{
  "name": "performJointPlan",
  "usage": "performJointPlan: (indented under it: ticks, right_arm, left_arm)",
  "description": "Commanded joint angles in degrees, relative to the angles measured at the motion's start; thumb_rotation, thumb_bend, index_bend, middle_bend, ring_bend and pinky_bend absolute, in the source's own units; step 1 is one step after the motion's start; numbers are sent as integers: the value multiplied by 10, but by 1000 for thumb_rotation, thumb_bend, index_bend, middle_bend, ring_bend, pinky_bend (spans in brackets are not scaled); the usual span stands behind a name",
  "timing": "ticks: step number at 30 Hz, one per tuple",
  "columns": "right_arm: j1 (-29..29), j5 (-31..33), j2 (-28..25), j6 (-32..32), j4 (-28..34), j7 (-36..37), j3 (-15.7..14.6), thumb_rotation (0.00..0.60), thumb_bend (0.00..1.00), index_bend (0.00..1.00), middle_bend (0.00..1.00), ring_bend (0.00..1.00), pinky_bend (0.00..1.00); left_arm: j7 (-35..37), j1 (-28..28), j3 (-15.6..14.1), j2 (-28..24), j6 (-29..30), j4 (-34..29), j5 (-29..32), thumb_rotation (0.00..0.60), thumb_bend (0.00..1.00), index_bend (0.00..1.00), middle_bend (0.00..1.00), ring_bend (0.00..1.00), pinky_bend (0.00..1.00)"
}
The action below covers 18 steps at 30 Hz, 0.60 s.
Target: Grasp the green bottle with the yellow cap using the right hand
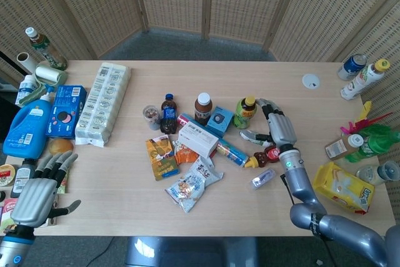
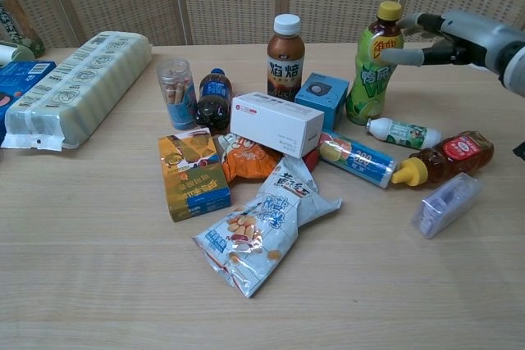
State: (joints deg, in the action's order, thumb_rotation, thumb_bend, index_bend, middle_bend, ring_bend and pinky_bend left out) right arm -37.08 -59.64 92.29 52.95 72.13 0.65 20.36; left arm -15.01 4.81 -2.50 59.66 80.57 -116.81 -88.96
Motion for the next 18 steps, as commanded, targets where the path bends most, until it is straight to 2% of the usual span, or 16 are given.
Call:
performJointPlan:
  ticks: [1, 18]
  right_arm:
    - [-18, 16, 14, -23, -30, 4, 4, 272, 0, 0, 0, 0, 17]
    - [-74, 35, 51, -104, -147, 51, 20, 272, 0, 0, 0, 0, 18]
  left_arm:
    - [-2, 1, 1, 0, -1, 0, 2, 600, 222, 66, 25, 0, 0]
    - [-20, 1, 3, -3, 1, -11, 14, 600, 222, 67, 26, 0, 0]
